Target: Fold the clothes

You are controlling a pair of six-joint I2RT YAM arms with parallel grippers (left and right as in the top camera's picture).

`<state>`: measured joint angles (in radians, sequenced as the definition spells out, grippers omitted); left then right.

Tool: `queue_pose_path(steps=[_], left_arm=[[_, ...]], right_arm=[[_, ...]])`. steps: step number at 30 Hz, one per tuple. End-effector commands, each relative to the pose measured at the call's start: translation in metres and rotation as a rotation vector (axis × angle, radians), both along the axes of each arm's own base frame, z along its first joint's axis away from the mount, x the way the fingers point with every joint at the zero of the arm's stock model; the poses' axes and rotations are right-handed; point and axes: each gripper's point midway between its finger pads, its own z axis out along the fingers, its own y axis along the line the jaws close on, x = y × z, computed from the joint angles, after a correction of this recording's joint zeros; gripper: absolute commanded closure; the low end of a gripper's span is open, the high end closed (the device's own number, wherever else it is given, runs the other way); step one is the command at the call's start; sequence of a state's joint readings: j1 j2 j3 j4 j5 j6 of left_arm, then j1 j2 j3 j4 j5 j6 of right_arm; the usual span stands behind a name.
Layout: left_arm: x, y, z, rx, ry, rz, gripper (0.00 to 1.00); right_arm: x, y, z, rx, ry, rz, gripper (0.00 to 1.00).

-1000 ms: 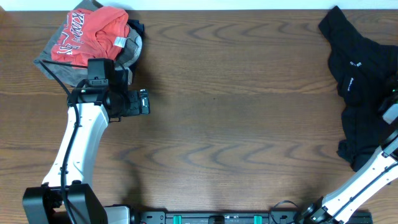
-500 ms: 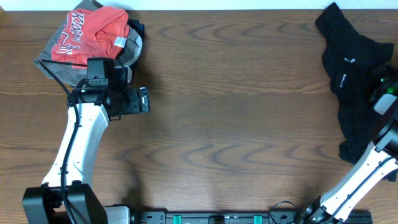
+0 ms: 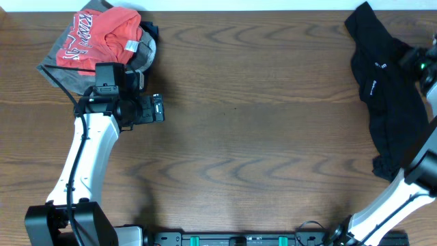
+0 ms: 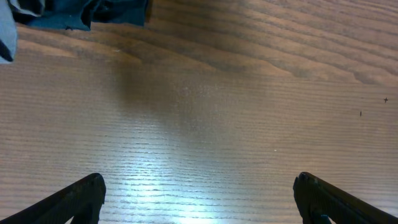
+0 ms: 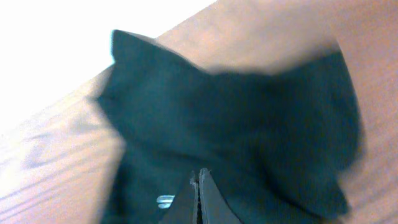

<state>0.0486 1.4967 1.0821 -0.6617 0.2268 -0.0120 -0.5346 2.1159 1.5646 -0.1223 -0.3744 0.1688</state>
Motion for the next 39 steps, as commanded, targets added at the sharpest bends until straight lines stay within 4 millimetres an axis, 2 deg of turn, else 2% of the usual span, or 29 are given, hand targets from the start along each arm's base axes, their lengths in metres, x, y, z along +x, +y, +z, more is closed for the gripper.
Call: queue_pose_path(steps=[1,4,7,8,11,13,16,19,21,30,36,39], left_arm=[[0.005,0.0,0.007,-0.006,-0.018,0.009,0.02],[0.006,0.0,0.007,-0.005,-0.023,0.009,0.02],[0.008,0.0,0.008,-0.005,-0.03,0.009,0.02],[0.008,0.0,0.008,-0.005,-0.031,0.009,0.02],[0.008,0.0,0.008,-0.005,-0.032,0.009,0.02],[0.008,0.0,0.008,-0.005,-0.032,0.009,0.02],[0.008,0.0,0.008,-0.005,-0.033,0.009,0.02],[0.008,0.0,0.008,-0.004,-0.033,0.009,0.02],[0.009,0.0,0.009,-0.004,-0.038,0.009,0.02],[0.01,0.0,0.009,-0.005,-0.042,0.009,0.02],[0.01,0.0,0.009,-0.005,-0.043,0.009,0.02],[0.01,0.0,0.009,-0.005,-0.042,0.009,0.02]], right_arm=[[0.005,0.033,0.054,-0.132,-0.052,0.147,0.99],[0.001,0.06,0.057,-0.137,-0.007,0.199,0.99],[-0.004,0.064,0.045,-0.138,0.067,0.157,0.98],[-0.006,0.063,0.04,-0.138,0.091,0.142,0.91],[-0.013,0.057,0.025,-0.149,0.154,0.107,0.58],[-0.022,0.048,0.017,-0.17,0.205,0.075,0.41],[-0.038,0.03,0.009,-0.196,0.269,0.044,0.21],[-0.053,0.011,0.002,-0.194,0.304,0.032,0.2],[-0.062,0.002,-0.007,-0.189,0.329,0.057,0.23],[-0.111,-0.035,-0.065,-0.123,0.495,0.066,0.25],[-0.13,-0.056,-0.093,-0.026,0.499,0.035,0.31],[-0.139,-0.067,-0.106,0.003,0.502,0.015,0.31]])
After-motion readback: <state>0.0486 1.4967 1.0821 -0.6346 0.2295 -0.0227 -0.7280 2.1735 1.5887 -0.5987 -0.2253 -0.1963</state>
